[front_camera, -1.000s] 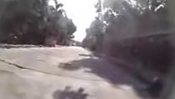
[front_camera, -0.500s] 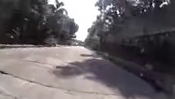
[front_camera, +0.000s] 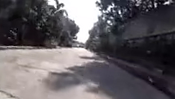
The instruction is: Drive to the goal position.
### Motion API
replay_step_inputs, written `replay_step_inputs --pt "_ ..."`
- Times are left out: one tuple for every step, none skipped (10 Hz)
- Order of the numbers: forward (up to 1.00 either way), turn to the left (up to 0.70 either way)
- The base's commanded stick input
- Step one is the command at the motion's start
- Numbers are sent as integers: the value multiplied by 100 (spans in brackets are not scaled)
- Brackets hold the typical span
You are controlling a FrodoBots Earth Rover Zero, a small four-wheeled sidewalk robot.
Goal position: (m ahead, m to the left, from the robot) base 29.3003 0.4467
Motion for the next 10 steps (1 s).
replay_step_inputs --pt "100 0" --pt "100 0" --pt "100 0" --pt "100 0" --pt "100 0" --pt "100 0" --pt "100 0" --pt "100 0" --pt "100 0" --pt "100 0"
